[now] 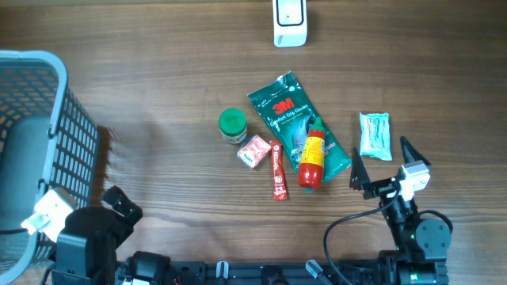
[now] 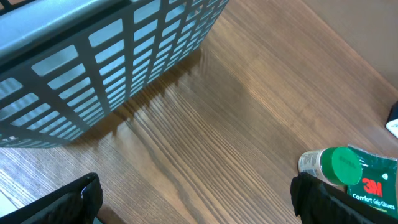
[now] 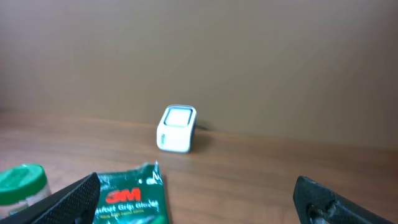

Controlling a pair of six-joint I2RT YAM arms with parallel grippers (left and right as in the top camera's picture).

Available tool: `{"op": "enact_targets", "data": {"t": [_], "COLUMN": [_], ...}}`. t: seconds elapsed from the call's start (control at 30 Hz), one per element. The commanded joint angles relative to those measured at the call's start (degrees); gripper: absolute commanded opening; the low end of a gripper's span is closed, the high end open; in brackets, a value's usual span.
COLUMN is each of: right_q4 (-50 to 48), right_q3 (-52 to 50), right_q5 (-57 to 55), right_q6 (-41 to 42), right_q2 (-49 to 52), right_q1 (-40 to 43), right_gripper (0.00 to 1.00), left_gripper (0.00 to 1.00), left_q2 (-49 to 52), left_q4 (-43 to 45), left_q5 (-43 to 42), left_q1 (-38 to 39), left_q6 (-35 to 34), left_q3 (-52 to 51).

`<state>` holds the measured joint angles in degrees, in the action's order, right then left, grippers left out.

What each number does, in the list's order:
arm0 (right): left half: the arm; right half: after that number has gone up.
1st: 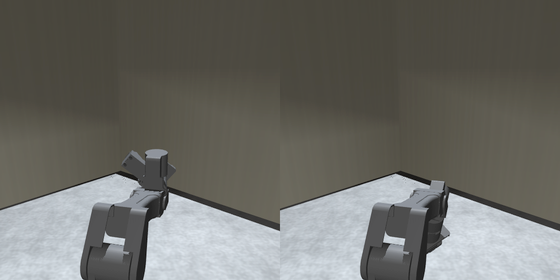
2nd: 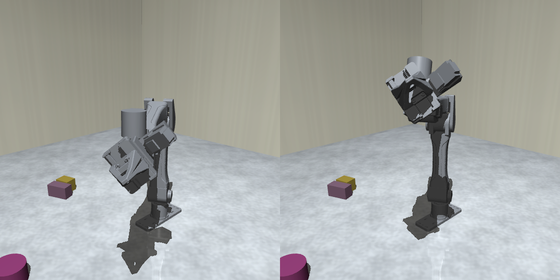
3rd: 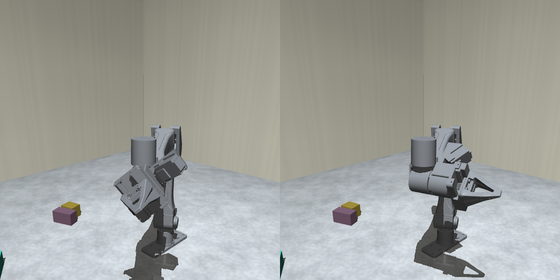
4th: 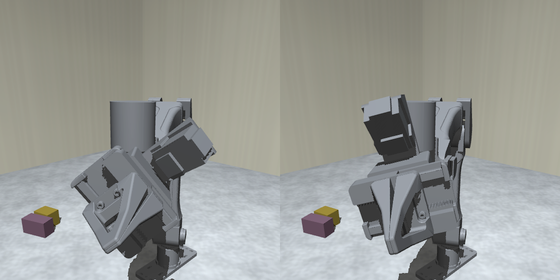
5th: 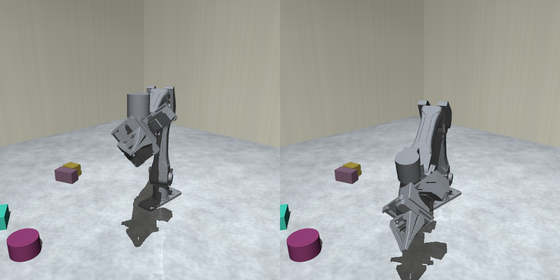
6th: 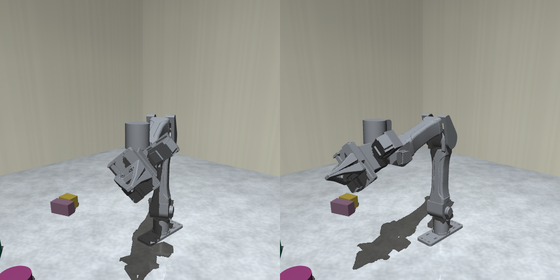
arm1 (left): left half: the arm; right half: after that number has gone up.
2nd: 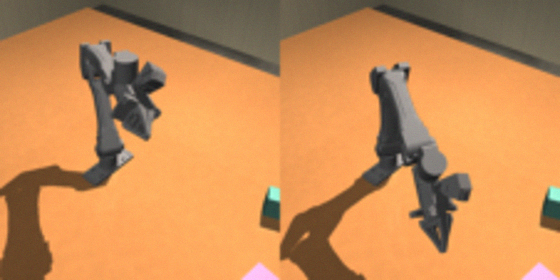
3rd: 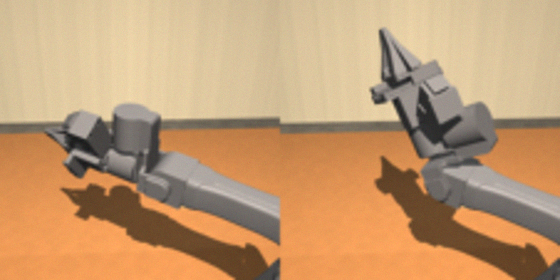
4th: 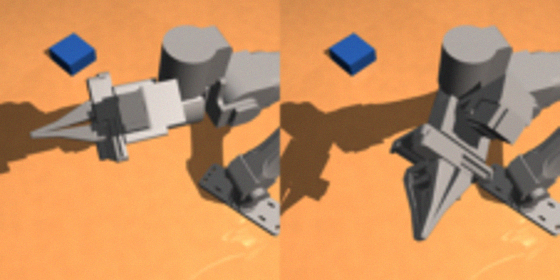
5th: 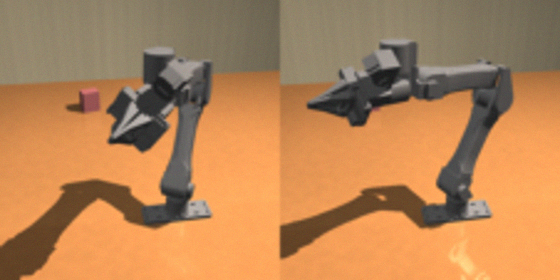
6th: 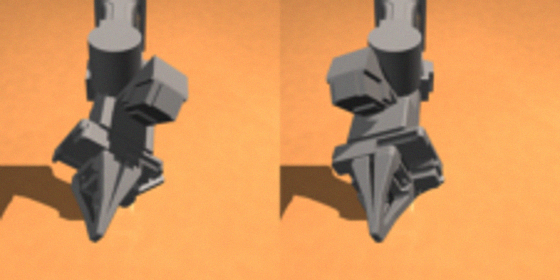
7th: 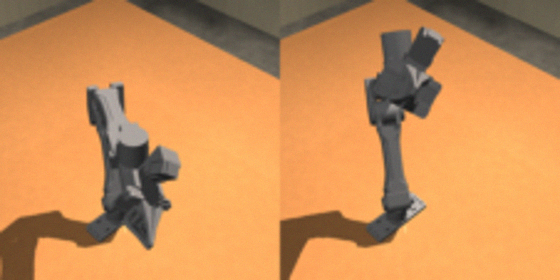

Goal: Scan the item barcode
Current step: 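Reach the right gripper to the red sauce bottle and grasp it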

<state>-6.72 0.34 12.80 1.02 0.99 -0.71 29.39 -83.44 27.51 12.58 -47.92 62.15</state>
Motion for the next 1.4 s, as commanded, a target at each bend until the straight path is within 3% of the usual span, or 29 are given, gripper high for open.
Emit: {"op": "enact_targets", "data": {"t": [0.0,0.2,0.3,0.63,0.8,1.13,1.27,1.37], "right_q4": [-3.19,-1.09,7.91,47.5,54.97,57.86,59.32,56.85], "right_q3": [-0.02,5.66,13.75,49.77,53.51,53.66,53.66,53.66], "right_q5": [7.85,14.08,14.32,14.64,34.73,19.69,6.01,-1.33], "right_q6": [13.7,16.09,15.65,14.01,14.1,17.86,24.9,33.0], "right_q2": [-0.2,1.97,7.37,39.19,49.0,62.9,66.71,73.0], "right_q1": [-0.2,-0.17,-0.2,-0.2,-0.2,-0.59,-6.38,-15.23], "right_gripper": [1.0,1.0,1.0,0.99,1.0,1.0,0.97,0.91], "left_gripper": [1.0,1.0,1.0,1.0,1.0,1.0,1.0,1.0], "left_q2": [-0.2,-0.2,-0.2,-0.2,-0.2,-0.2,-0.2,-0.2], "left_q4": [0.0,0.0,0.0,0.0,0.0,0.0,0.0,0.0], "left_q5": [-0.26,-0.26,-0.26,-0.26,-0.26,-0.26,-0.26,-0.26], "left_q1": [-0.44,-0.44,-0.44,-0.44,-0.44,-0.44,-0.44,-0.44], "left_q6": [-0.55,-0.55,-0.55,-0.55,-0.55,-0.55,-0.55,-0.55], "left_q3": [0.66,0.66,0.66,0.66,0.66,0.66,0.66,0.66]}}
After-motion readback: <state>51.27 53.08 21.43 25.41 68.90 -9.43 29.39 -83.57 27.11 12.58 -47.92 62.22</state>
